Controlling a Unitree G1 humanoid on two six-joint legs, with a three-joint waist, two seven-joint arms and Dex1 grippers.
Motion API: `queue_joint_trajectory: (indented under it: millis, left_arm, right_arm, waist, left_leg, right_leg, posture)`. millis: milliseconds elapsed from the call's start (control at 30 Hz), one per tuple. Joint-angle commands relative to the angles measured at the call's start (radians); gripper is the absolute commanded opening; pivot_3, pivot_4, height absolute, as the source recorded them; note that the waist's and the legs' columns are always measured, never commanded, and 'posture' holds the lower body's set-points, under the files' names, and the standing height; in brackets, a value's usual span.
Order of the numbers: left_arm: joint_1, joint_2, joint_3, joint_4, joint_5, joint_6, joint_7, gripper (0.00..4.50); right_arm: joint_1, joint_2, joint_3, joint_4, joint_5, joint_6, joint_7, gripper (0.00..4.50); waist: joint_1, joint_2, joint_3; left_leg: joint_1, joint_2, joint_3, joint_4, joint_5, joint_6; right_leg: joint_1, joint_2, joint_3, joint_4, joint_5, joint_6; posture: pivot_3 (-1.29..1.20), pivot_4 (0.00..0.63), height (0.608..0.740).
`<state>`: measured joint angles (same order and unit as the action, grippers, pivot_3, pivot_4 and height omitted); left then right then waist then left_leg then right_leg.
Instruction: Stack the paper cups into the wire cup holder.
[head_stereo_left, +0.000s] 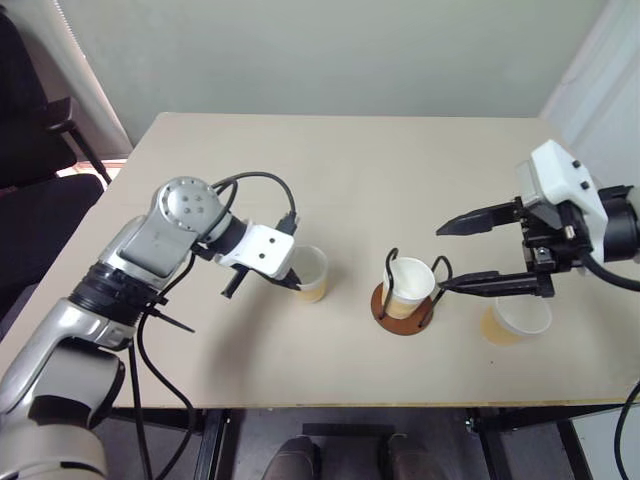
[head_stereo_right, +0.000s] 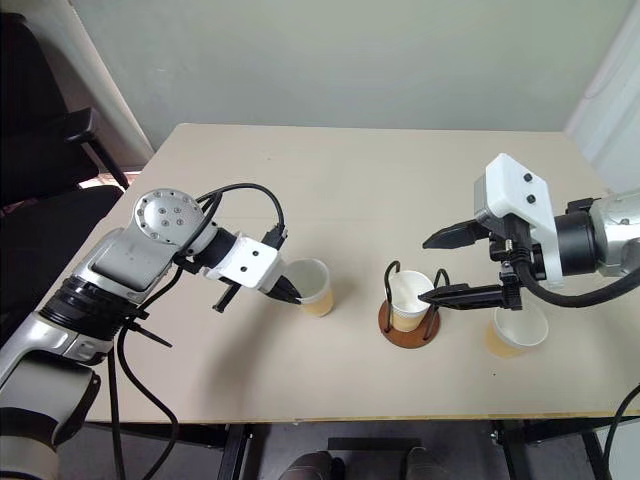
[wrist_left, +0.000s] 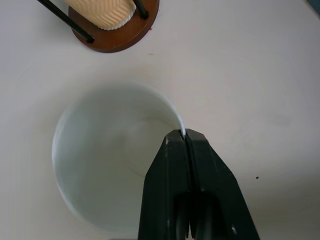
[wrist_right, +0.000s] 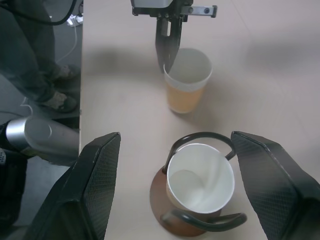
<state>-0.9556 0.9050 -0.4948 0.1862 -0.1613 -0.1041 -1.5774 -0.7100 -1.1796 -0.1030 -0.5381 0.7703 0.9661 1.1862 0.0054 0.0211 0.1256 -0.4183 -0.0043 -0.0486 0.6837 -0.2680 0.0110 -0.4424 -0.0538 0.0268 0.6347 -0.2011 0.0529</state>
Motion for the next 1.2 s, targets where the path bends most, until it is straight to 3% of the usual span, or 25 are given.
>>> queue_joint_trajectory:
  millis: [33, 233, 433, 567, 900, 1200]
  left_arm:
    - [-0.029, 0.043, -0.02, -0.038, -0.056, 0.0, -0.037, 0.05]
    - [-0.079, 0.053, -0.034, -0.029, -0.118, 0.043, -0.037, 0.05]
    - [-0.231, 0.0, -0.045, 0.027, -0.227, 0.134, -0.037, 0.05]
    - [-0.369, -0.041, -0.087, 0.094, -0.318, 0.156, -0.037, 0.05]
    - [-0.662, -0.206, -0.249, 0.313, -0.5, 0.086, -0.037, 0.05]
    - [-0.747, -0.308, -0.443, 0.394, -0.592, -0.002, -0.037, 0.05]
  right_arm:
    - [0.036, -0.039, -0.058, 0.0, -0.038, -0.08, 0.019, 3.66]
    - [0.112, -0.071, -0.102, 0.03, -0.055, -0.14, 0.036, 3.66]
    - [0.221, -0.166, -0.185, 0.057, -0.028, -0.088, 0.081, 3.66]
    - [0.289, -0.17, -0.241, 0.021, -0.014, -0.075, 0.071, 3.66]
    - [0.417, -0.156, -0.406, -0.07, 0.023, 0.005, 0.022, 3.66]
    - [0.52, -0.12, -0.577, -0.177, 0.082, 0.126, -0.041, 3.66]
  waist:
    - [0.0, 0.0, 0.0]
    - [0.002, 0.0, 0.0]
    - [0.011, 0.0, 0.0]
    - [0.011, 0.0, 0.0]
    - [0.017, -0.001, 0.001]
    - [0.024, -0.001, 0.001]
  left_leg:
    - [0.0, 0.0, 0.0, 0.0, 0.0, 0.0]
    - [0.0, 0.0, 0.0, 0.0, 0.0, 0.0]
    - [-0.001, -0.001, 0.001, 0.001, -0.001, 0.001]
    - [-0.002, 0.0, 0.001, 0.0, -0.001, 0.001]
    - [-0.004, -0.001, 0.002, 0.0, -0.002, 0.003]
    - [-0.004, -0.001, 0.005, 0.001, -0.004, 0.003]
  right_leg:
    - [0.0, 0.0, 0.0, 0.0, 0.0, 0.0]
    - [0.0, 0.0, 0.0, 0.0, 0.0, 0.0]
    - [0.001, -0.001, 0.0, -0.002, 0.001, 0.001]
    - [0.001, -0.001, 0.0, -0.004, 0.001, 0.002]
    - [0.002, -0.001, 0.001, -0.009, 0.003, 0.006]
    - [0.002, -0.001, 0.002, -0.009, 0.003, 0.009]
  posture:
    - [0.0, 0.15, 0.74]
    - [0.0, 0.15, 0.74]
    - [0.0, 0.15, 0.74]
    - [0.0, 0.15, 0.74]
    - [0.0, 0.15, 0.74]
    - [0.0, 0.15, 0.74]
